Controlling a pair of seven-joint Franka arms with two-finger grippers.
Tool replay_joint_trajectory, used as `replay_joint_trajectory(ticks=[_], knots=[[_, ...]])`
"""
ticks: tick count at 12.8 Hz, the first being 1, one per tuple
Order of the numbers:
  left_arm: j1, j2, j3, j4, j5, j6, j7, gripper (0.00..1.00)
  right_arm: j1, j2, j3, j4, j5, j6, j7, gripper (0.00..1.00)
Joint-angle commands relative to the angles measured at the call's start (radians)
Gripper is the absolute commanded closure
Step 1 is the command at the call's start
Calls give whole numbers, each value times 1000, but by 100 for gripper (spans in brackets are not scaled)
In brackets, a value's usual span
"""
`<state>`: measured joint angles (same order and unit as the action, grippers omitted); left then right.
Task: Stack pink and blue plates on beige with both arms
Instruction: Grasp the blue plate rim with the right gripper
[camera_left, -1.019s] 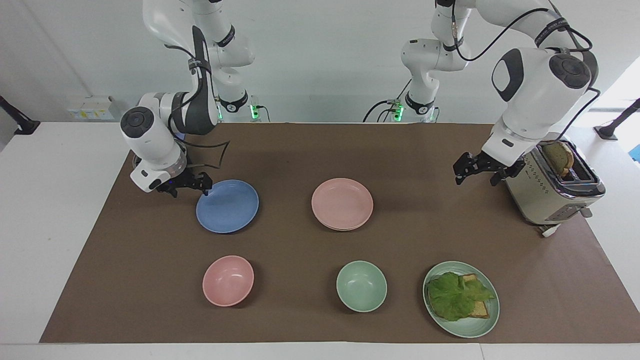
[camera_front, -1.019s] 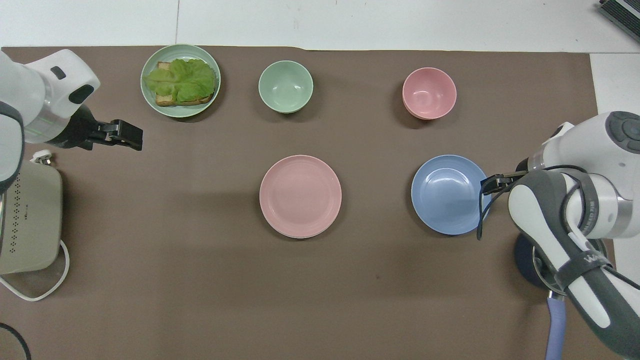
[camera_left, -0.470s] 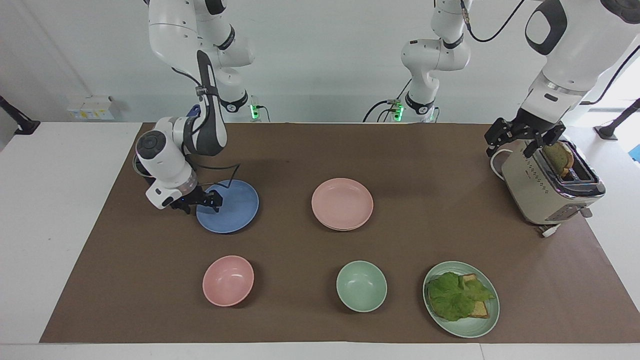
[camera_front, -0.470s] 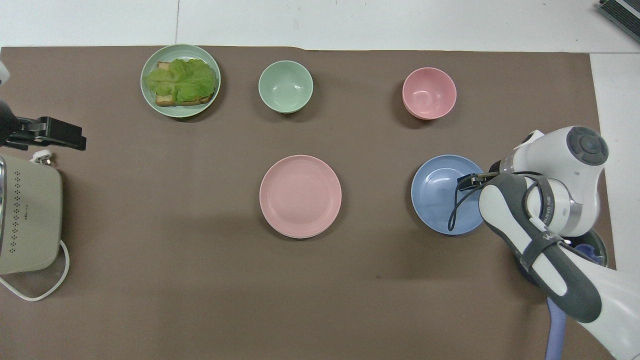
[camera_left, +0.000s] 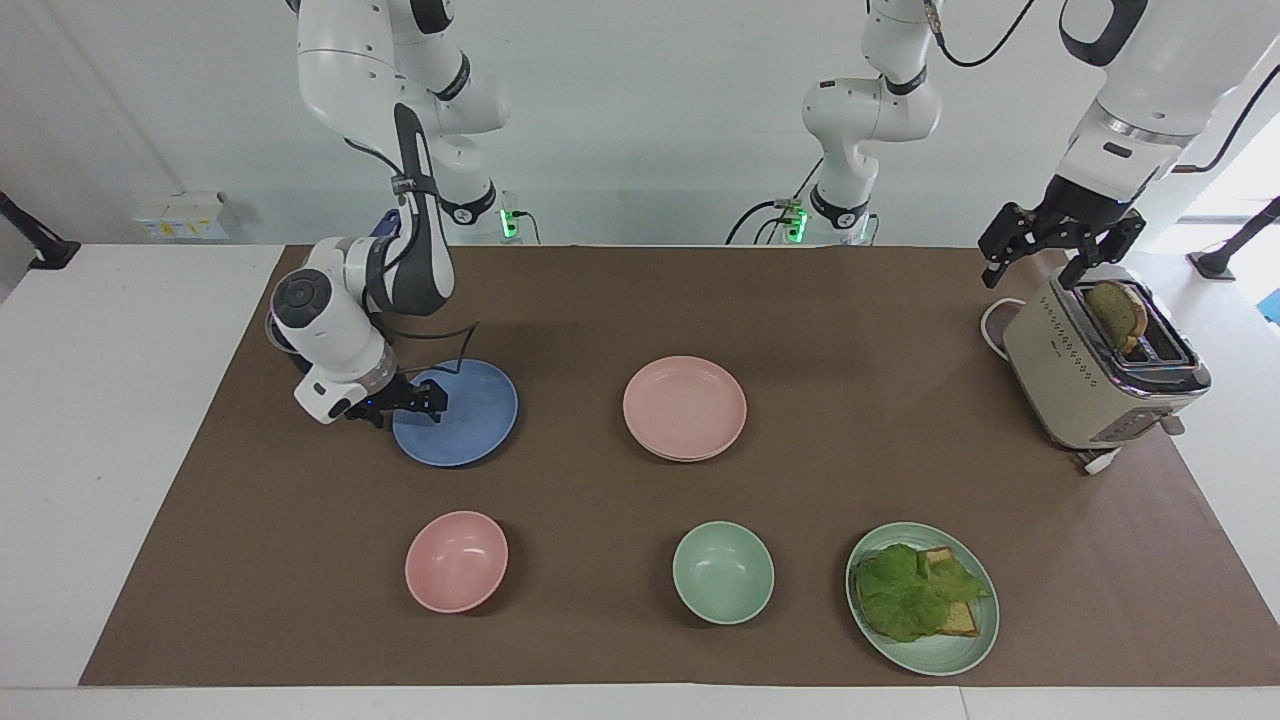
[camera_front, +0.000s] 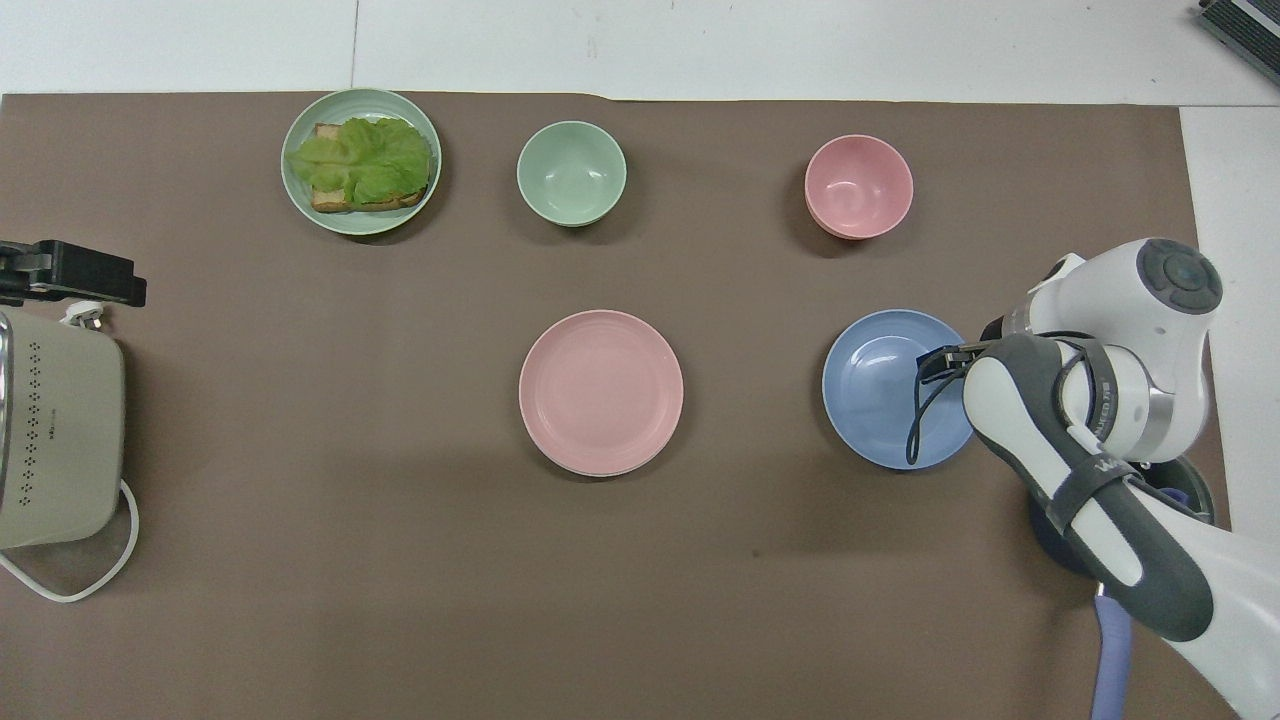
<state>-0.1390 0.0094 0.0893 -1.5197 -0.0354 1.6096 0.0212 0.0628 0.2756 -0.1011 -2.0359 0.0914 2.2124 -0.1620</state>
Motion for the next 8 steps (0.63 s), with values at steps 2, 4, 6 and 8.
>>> replay_joint_trajectory(ticks=[2, 4, 6, 8], knots=[[6, -8, 0, -5, 17, 7, 6, 0, -15, -12, 3, -1, 24, -17, -65, 4], [32, -9, -2, -5, 17, -16, 5, 0, -15, -12, 3, -1, 25, -17, -76, 32], [33, -12, -2, -7, 17, -28, 5, 0, -15, -12, 3, -1, 25, -20, -76, 55], [32, -14, -2, -7, 17, -30, 5, 0, -15, -12, 3, -1, 24, -22, -76, 82]])
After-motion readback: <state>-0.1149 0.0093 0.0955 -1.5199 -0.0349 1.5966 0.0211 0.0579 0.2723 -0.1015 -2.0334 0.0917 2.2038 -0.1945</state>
